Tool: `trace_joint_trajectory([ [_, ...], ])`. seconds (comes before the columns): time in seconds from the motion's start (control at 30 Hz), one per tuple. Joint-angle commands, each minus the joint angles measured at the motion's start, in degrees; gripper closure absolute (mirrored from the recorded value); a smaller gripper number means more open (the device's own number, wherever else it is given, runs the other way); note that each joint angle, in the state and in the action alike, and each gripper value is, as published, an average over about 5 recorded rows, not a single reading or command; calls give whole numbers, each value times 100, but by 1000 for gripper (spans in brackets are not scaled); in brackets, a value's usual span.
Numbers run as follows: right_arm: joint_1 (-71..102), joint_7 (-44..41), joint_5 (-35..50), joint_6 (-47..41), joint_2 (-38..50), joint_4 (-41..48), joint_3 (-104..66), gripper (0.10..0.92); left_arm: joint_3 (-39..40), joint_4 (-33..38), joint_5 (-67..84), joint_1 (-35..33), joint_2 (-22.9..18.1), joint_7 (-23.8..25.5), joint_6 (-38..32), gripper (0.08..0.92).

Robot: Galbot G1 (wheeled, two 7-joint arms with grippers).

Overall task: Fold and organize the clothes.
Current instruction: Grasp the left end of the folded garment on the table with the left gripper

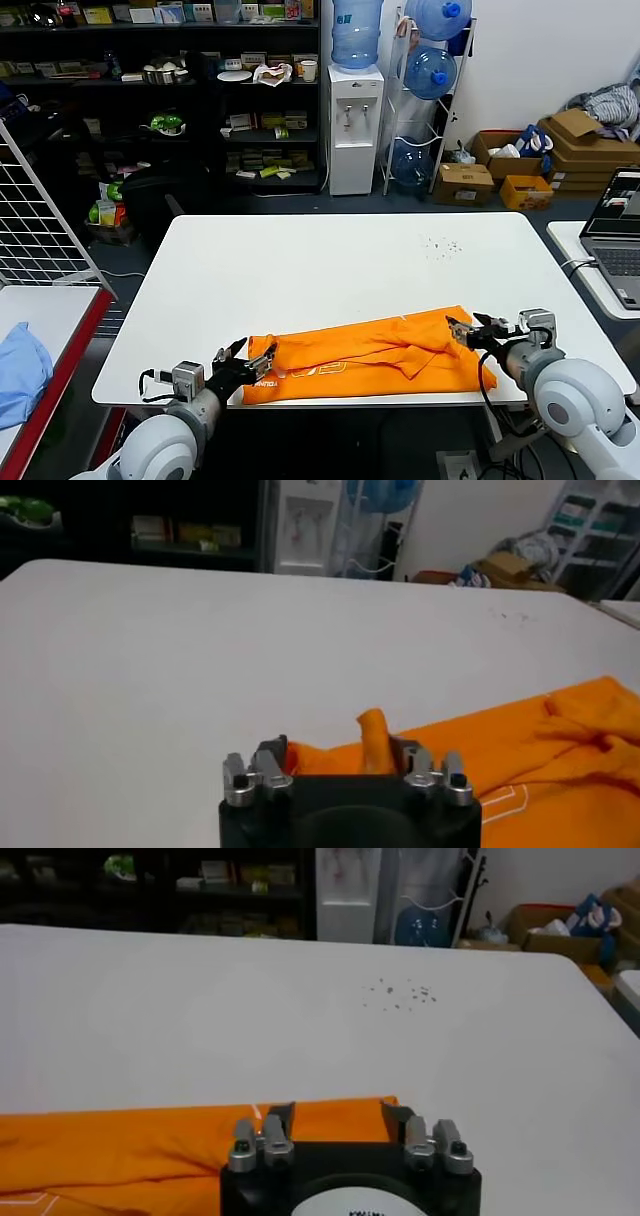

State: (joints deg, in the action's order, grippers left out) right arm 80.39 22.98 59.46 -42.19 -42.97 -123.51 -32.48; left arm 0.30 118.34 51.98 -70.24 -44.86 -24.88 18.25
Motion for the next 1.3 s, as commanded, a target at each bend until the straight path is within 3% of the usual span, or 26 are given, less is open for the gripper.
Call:
trace_joint_trajectory([
  [0.03, 151, 18, -13, -78, -40, -74, -114, 249, -263, -375, -269, -268, -317, 77, -50, 215],
  [0.23, 179, 19, -26, -79, -96, -71, -121, 117, -231, -452, -265, -354, -312, 125, -54, 89],
  [0.6, 298, 17, -53, -82, -153, -112, -225, 104, 20, -418, -451, -406, -342, 123, -244, 85],
  [0.7, 339, 12, -51, -80, -155, -126, -274, 104, 65, -414, -515, -448, -363, 132, -260, 137],
  [1.3, 451, 42, -69, -39, -231, -178, -341, 104, 68, -418, -576, -531, -455, 107, -300, 672],
])
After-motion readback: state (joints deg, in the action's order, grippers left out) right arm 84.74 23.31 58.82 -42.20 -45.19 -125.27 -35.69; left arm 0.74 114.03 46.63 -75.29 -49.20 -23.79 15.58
